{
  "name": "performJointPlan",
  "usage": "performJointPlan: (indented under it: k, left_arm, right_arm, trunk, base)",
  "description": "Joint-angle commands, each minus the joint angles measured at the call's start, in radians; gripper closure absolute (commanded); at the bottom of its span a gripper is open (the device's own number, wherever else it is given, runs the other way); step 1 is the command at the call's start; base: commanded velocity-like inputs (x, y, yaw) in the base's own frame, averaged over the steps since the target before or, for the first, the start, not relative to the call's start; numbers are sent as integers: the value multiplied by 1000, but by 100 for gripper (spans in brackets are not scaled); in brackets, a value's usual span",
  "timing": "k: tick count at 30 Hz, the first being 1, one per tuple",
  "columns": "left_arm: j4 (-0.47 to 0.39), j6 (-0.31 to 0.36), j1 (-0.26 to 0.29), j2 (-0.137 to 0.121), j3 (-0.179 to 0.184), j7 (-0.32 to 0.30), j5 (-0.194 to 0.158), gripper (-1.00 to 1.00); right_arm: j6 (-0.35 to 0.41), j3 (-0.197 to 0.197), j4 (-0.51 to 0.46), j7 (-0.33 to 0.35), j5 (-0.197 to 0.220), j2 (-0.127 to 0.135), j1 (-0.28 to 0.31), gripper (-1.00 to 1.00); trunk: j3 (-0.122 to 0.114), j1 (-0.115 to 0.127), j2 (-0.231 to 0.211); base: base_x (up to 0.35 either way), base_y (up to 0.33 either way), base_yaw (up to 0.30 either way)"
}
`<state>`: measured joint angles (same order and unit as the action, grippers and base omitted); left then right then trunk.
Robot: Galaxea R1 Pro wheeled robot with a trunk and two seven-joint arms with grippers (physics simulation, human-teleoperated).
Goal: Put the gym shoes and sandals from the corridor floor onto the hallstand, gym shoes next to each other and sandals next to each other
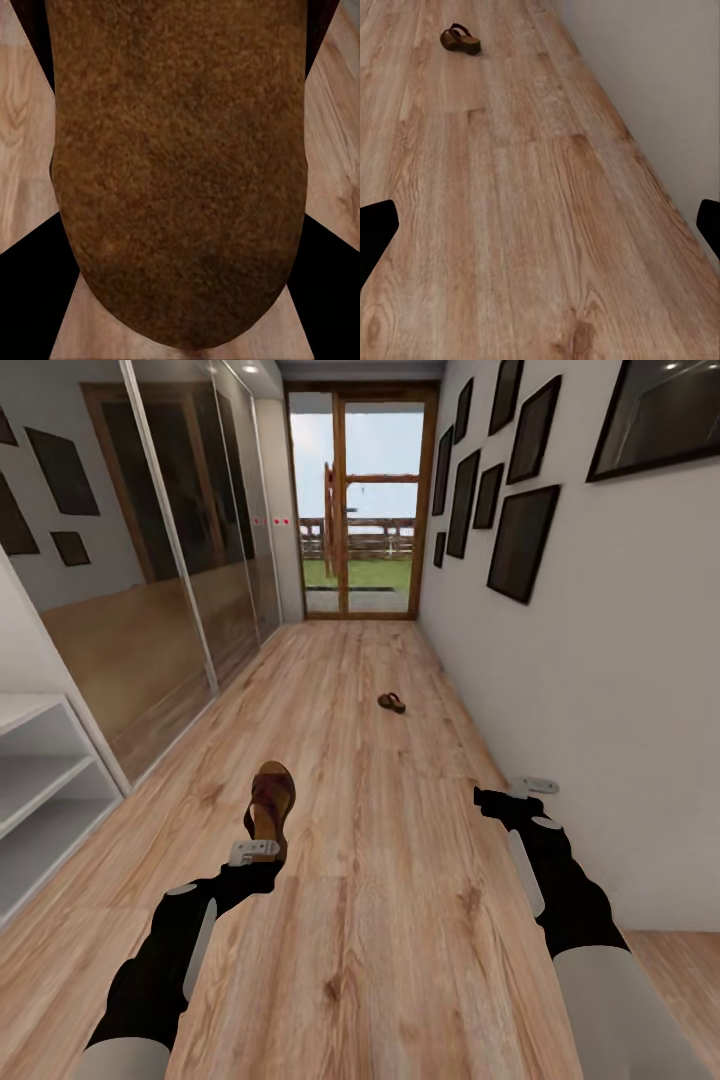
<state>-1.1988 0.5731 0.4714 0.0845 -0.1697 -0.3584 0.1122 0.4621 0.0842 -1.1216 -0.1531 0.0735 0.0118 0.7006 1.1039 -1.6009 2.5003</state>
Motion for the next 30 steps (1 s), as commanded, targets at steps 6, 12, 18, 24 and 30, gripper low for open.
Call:
performJointPlan:
  k: [6, 12, 18, 24, 30]
  left_arm:
    - [-1, 4, 1, 1, -4, -10, 9, 100]
    - [-1, 4, 0, 1, -4, -10, 9, 100]
    - [-1, 4, 1, 1, -4, -10, 9, 100]
    - [-1, 4, 1, 1, -4, -10, 9, 100]
    - [-1, 4, 1, 1, -4, -10, 9, 100]
  right_arm:
    - [4, -1, -1, -6, 8, 0, 0, -100]
    - [4, -1, -1, -6, 8, 0, 0, -100]
    - [4, -1, -1, -6, 8, 0, 0, -100]
    - [4, -1, -1, -6, 8, 0, 0, -100]
    - [4, -2, -1, -6, 8, 0, 0, -100]
  trunk:
    - [1, 0, 0]
    - [1, 0, 0]
    - [1, 0, 0]
    - [1, 0, 0]
    - [1, 0, 0]
  base:
    - [347, -68, 0]
    - [348, -102, 0]
    - [348, -119, 0]
    - [348, -122, 0]
    - [348, -101, 0]
